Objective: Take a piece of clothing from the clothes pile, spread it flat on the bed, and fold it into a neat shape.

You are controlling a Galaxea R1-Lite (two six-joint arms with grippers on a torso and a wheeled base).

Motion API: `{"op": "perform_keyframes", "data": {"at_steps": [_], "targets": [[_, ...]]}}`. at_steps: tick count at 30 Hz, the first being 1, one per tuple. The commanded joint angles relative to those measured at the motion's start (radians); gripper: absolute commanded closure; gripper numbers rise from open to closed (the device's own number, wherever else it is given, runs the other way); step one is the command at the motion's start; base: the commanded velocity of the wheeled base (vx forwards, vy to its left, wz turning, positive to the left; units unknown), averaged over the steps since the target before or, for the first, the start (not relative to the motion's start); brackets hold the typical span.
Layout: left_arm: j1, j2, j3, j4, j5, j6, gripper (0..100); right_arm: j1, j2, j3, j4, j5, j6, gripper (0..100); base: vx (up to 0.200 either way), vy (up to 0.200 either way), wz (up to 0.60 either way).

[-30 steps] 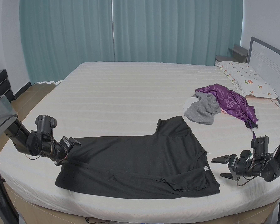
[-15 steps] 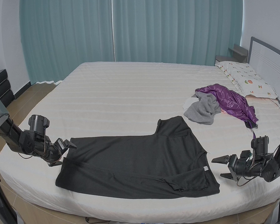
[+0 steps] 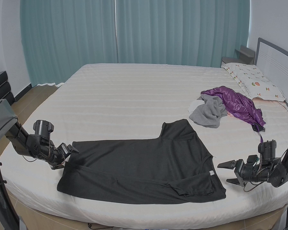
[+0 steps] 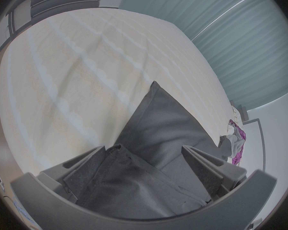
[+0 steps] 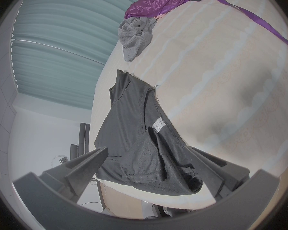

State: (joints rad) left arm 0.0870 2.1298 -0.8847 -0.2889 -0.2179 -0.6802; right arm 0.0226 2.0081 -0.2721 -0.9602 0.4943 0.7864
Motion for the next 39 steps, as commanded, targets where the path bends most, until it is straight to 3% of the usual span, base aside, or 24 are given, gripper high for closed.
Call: {"op": "perform_keyframes", "data": {"at_steps": [1,5,11,22,29,37,39], "targets": [[0.011,0.025,-0.017,-0.001,0.000,0.004,0,0.000,0.006,0.001,0.000,0.001,0.001,0,0.000,0.000,0.00],[0.042,0.029,-0.019,-0.007,-0.029,0.083,0,0.004,0.021,-0.001,-0.008,-0.003,-0.009,0,0.000,0.000,0.00],[0.099,0.030,0.007,-0.085,-0.227,0.257,0,0.010,0.057,0.031,-0.115,-0.006,-0.016,0,0.000,0.000,0.00],[0.163,0.081,0.041,-0.102,-0.452,0.585,0,0.020,0.090,0.073,-0.235,-0.006,-0.009,0,0.000,0.000,0.00],[0.197,0.134,0.039,-0.170,-0.498,0.683,0,0.022,0.087,0.074,-0.235,-0.006,-0.009,0,0.000,0.000,0.00],[0.200,0.176,0.041,-0.246,-0.531,0.682,0,0.027,0.090,0.074,-0.235,-0.002,-0.009,0,0.000,0.000,0.00],[0.198,0.177,0.043,-0.248,-0.572,0.677,0,0.028,0.090,0.074,-0.235,-0.002,-0.007,0,0.000,0.000,0.00]]}}
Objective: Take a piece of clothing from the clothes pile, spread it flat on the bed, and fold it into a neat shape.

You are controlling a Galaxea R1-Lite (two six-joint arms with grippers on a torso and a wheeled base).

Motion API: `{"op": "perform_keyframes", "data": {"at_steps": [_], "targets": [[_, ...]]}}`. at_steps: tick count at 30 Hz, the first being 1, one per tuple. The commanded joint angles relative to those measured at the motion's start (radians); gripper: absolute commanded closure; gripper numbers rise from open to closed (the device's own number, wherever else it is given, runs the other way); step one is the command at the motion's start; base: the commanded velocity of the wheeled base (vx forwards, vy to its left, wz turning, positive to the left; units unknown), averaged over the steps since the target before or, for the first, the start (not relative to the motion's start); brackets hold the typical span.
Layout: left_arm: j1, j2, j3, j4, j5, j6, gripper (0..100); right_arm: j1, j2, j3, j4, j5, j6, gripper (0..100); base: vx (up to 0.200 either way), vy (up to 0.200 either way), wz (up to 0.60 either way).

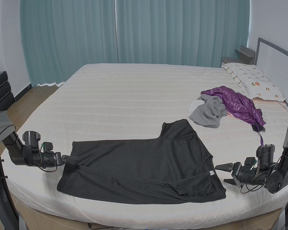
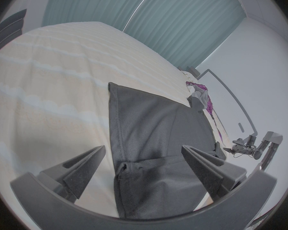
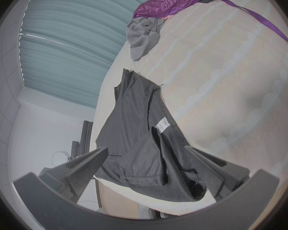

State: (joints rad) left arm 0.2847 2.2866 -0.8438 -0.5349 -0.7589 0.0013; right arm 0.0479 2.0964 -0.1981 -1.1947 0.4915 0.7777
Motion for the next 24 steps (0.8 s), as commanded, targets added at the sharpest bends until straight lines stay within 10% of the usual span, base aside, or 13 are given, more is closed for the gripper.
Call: {"op": "perform_keyframes", "data": {"at_steps": [1,5,6,24], "targets": [[0.001,0.021,0.000,-0.002,-0.037,-0.004,0,0.003,0.002,0.000,0.000,0.001,0.002,0,0.000,0.000,0.00],[0.001,0.024,0.000,-0.004,-0.039,-0.004,0,0.003,0.002,0.000,0.000,0.002,0.003,0,0.000,0.000,0.00],[0.002,0.024,-0.001,-0.004,-0.039,-0.004,100,0.003,0.002,0.000,0.000,0.002,0.003,0,0.000,0.000,0.00],[0.028,-0.018,0.086,-0.068,-0.039,-0.004,100,0.030,0.010,-0.006,-0.052,0.004,-0.003,0,0.000,0.000,0.00]]}}
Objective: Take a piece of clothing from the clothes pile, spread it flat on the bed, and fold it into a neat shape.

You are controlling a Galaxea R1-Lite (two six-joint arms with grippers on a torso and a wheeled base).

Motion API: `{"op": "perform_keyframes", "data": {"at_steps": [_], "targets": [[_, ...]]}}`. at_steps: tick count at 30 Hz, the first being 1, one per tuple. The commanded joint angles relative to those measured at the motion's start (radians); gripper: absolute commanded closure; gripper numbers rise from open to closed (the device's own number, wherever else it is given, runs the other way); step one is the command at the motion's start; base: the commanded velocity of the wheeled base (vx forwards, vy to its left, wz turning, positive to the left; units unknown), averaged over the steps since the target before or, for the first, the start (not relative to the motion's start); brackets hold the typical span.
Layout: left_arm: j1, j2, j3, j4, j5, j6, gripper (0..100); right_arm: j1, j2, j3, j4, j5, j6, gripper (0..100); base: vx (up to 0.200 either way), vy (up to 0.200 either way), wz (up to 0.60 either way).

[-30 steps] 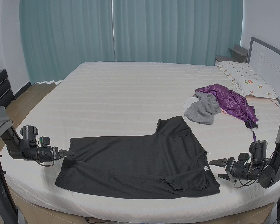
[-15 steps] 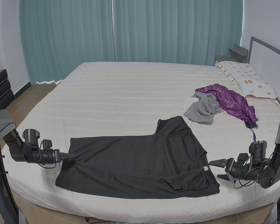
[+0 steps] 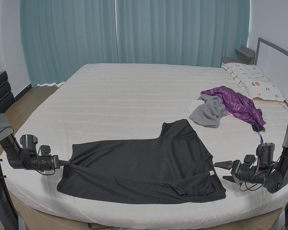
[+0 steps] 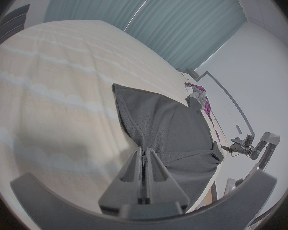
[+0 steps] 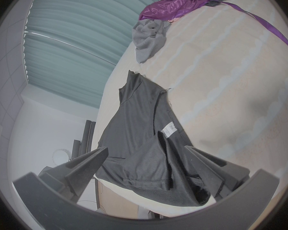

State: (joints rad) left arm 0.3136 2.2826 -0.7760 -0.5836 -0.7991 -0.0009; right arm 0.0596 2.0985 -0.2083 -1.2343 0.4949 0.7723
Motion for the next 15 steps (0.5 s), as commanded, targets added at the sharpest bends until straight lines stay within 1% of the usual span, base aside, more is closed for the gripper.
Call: {"op": "perform_keyframes", "data": {"at_steps": [1,5,8,9,11,13,14,15], "targets": [[-0.002,-0.014,0.017,-0.025,0.003,-0.004,100,0.023,0.015,0.006,-0.019,0.001,-0.001,0,0.000,0.000,0.00],[-0.005,-0.015,0.009,-0.030,0.008,-0.056,100,0.029,0.028,0.010,-0.040,0.001,-0.001,0,0.000,0.000,0.00],[-0.005,-0.009,0.004,-0.030,0.009,-0.064,100,0.029,0.035,0.010,-0.042,0.001,-0.001,0,0.000,0.000,0.00],[-0.005,-0.006,0.003,-0.030,0.011,-0.064,0,0.029,0.037,0.010,-0.042,0.001,-0.001,0,0.000,0.000,0.00],[-0.005,-0.003,-0.019,-0.022,0.009,-0.074,0,0.029,0.040,0.012,-0.040,0.001,0.002,0,0.000,0.000,0.00],[-0.008,-0.002,-0.051,-0.016,0.011,-0.116,0,0.029,0.044,0.013,-0.042,0.001,-0.001,0,0.000,0.000,0.00],[-0.008,-0.002,-0.051,-0.016,0.011,-0.116,0,0.029,0.044,0.013,-0.042,0.001,-0.001,0,0.000,0.000,0.00],[-0.022,-0.003,-0.089,-0.018,0.012,-0.180,0,0.031,0.044,0.017,-0.042,0.001,0.002,0,0.000,0.000,0.00]]}}
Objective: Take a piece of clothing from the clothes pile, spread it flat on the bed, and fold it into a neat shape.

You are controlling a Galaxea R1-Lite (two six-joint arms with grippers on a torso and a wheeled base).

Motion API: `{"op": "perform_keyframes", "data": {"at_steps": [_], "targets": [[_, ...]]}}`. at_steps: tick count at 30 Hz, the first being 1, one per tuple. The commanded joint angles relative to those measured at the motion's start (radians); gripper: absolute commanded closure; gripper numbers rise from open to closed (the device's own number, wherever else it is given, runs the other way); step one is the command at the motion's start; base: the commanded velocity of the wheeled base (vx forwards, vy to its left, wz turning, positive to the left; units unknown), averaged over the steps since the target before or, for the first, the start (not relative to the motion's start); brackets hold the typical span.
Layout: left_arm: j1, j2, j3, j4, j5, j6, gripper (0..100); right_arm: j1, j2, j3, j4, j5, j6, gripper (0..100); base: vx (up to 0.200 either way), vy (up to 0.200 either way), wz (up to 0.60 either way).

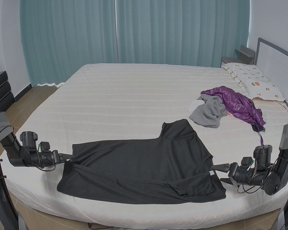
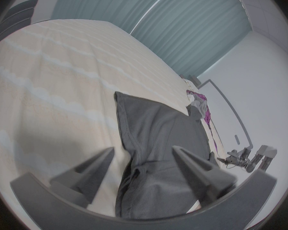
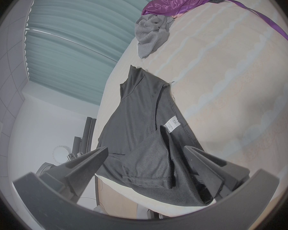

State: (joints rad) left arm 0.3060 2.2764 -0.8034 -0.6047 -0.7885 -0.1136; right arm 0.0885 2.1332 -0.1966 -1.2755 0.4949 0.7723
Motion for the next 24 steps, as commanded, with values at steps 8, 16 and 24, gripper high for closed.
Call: {"op": "perform_keyframes", "data": {"at_steps": [8,16,24], "targets": [[-0.090,0.103,-0.261,-0.004,0.109,-0.265,0,0.007,0.007,0.029,-0.001,0.001,-0.001,0,0.000,0.000,0.00],[-0.133,0.189,-0.347,0.005,0.226,-0.268,0,0.007,0.010,0.037,-0.002,0.001,-0.002,0,0.000,0.000,0.00],[-0.137,0.212,-0.384,0.005,0.264,-0.270,0,0.007,0.010,0.042,-0.002,0.001,-0.002,0,0.000,0.000,0.00]]}}
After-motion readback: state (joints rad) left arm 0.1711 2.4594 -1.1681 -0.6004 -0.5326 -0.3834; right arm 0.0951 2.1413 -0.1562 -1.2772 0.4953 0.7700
